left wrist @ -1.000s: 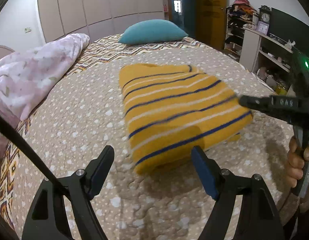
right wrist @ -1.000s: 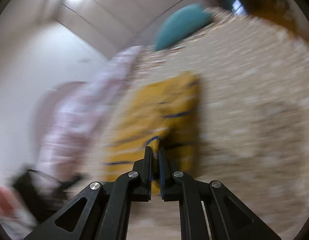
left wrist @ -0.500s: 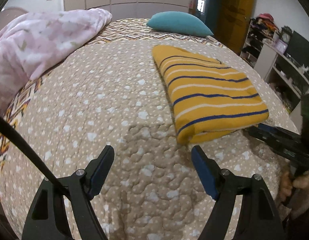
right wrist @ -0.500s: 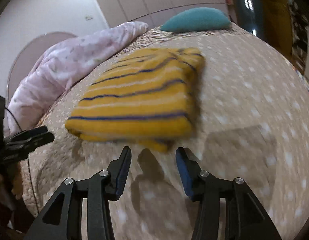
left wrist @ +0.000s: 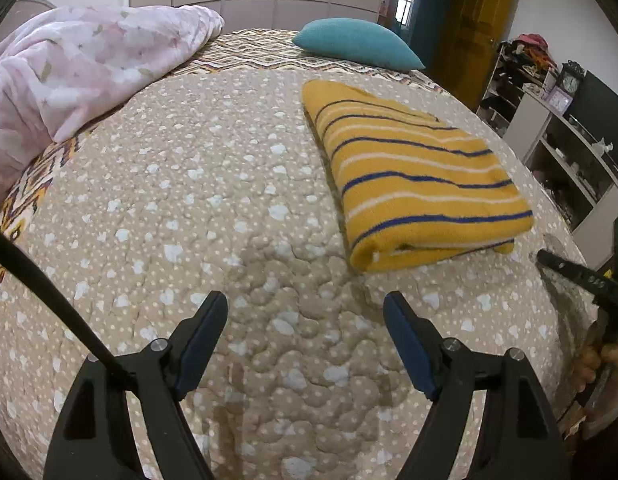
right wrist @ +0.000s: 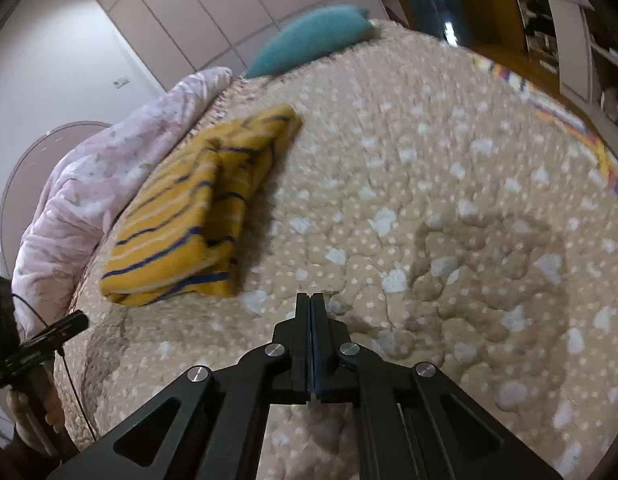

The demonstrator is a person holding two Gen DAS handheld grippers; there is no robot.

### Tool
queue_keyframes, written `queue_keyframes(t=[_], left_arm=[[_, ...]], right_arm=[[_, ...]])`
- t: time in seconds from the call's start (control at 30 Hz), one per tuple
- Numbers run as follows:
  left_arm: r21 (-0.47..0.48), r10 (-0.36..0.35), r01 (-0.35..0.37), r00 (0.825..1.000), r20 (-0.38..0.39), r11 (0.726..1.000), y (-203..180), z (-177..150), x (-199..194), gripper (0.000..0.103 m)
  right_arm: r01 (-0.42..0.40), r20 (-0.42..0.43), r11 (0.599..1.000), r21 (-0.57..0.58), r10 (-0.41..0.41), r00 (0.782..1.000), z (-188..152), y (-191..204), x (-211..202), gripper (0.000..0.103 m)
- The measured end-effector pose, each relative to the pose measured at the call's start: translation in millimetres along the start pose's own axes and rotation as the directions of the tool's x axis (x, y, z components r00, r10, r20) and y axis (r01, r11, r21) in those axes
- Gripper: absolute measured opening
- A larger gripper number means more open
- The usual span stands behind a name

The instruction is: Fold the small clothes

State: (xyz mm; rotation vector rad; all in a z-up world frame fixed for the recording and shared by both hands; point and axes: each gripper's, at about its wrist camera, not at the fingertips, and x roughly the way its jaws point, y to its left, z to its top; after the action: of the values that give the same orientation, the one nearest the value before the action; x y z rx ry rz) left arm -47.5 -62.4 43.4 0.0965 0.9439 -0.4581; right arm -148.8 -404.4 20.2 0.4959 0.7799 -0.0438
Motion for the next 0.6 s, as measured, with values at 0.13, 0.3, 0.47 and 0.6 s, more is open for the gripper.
queue_keyframes(t=[0.13,0.3,0.47,0.6], left_arm=[[-0.003,0.003,-0.003,1.000,0.010,1.000,-1.4,1.2,-2.2,0.079],[-0.002,-0.007,0.007,1.000,0.022,1.000,-6.5,9.3,-1.3,0.079],[0.114,0.086,-0.094,0.994,0.066,0.989,-24.2,32.9,23.5,0.080],[0.159,0.311,-0.320,0.947,0.081,0.934,-18.9,49.9,64.7,0.080]], right_arm=[[-0.100,0.040,0.995,-0.016,0.101,0.994,11.9,24.6,-3.6,0.002],[-0.301,-0.012,0.953,-0.036,0.300,0.954,31.9,76.8,29.8,0.002],[-0.187,-0.091,0.981,-0.050,0.182,0.979,27.9,78.9,71.1,0.002],[-0.162,-0.002,0.984,0.076,0.163,0.987,24.7,39.9,62.5,0.001]])
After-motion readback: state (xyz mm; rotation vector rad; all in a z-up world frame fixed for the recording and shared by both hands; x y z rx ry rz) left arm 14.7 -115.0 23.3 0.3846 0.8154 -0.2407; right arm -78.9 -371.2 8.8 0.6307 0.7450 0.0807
